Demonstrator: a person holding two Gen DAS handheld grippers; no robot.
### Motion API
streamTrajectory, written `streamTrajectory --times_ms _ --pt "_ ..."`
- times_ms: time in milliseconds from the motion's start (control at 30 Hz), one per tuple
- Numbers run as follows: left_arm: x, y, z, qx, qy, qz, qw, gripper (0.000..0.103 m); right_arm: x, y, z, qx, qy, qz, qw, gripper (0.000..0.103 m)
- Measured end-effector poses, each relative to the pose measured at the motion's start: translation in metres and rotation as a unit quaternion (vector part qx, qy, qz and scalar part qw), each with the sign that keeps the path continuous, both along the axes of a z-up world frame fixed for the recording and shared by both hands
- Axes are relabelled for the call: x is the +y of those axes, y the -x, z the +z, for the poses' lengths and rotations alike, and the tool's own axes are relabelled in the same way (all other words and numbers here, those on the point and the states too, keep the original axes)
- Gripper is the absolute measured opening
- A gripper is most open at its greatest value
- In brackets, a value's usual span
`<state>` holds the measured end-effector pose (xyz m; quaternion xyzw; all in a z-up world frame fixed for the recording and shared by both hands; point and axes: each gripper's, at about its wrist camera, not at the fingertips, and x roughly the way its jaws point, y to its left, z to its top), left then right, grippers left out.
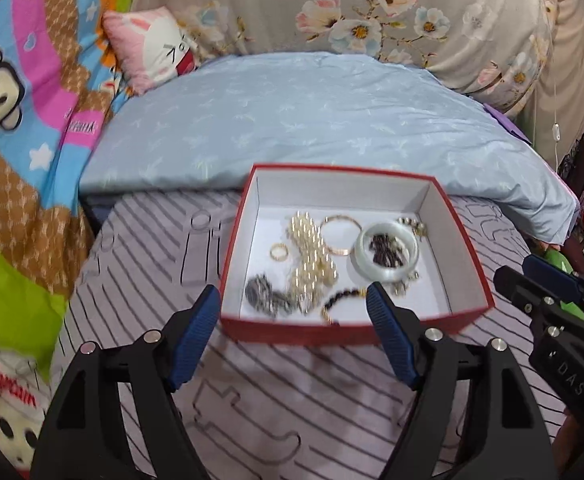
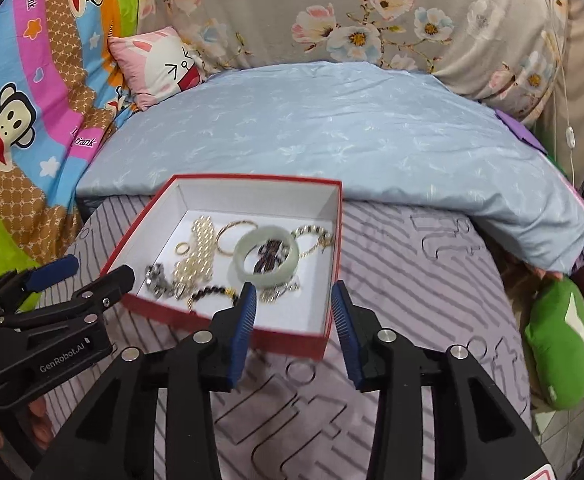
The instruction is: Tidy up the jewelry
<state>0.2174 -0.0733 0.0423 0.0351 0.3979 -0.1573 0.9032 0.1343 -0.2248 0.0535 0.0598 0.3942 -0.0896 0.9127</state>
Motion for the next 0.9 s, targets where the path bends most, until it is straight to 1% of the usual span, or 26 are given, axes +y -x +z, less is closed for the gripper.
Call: streamTrajectory --times_ms 67,100,267,300,400,500,567,900 --pt "0.005 0.006 -0.007 0.014 0.005 0.013 0.9998 0.073 0.003 0.007 -0.005 0.004 -0.015 -0.003 1.000 0.045" --pt "0.008 0.010 -0.011 0.018 0.005 0.021 0.9996 0.073 0.005 0.009 -0.008 0.006 -0.018 -0.006 1.000 0.048" --pt "0.012 0.018 -0.026 0.045 0.003 0.039 0.9982 0.075 0.017 0.010 -0.014 0.015 -0.018 -0.009 1.000 0.059" --pt "0.011 0.019 -0.028 0.045 0.000 0.043 0.9981 0.075 0.019 0.009 -0.014 0.017 -0.016 -0.008 1.000 0.062" --pt "0.009 0.019 -0.028 0.037 -0.019 0.053 0.9977 0.078 0.023 0.006 -0.014 0.021 0.003 -0.016 1.000 0.065" --pt "0.009 0.015 -0.027 0.042 -0.026 0.060 0.9970 0.082 0.021 0.004 -0.015 0.025 0.010 -0.023 0.999 0.070" --pt "0.010 0.013 -0.027 0.040 -0.033 0.067 0.9964 0.087 0.020 0.003 -0.014 0.025 0.011 -0.026 0.999 0.071" --pt "0.013 0.010 -0.024 0.038 -0.048 0.082 0.9948 0.092 0.028 0.001 -0.011 0.033 0.041 -0.030 0.998 0.072"
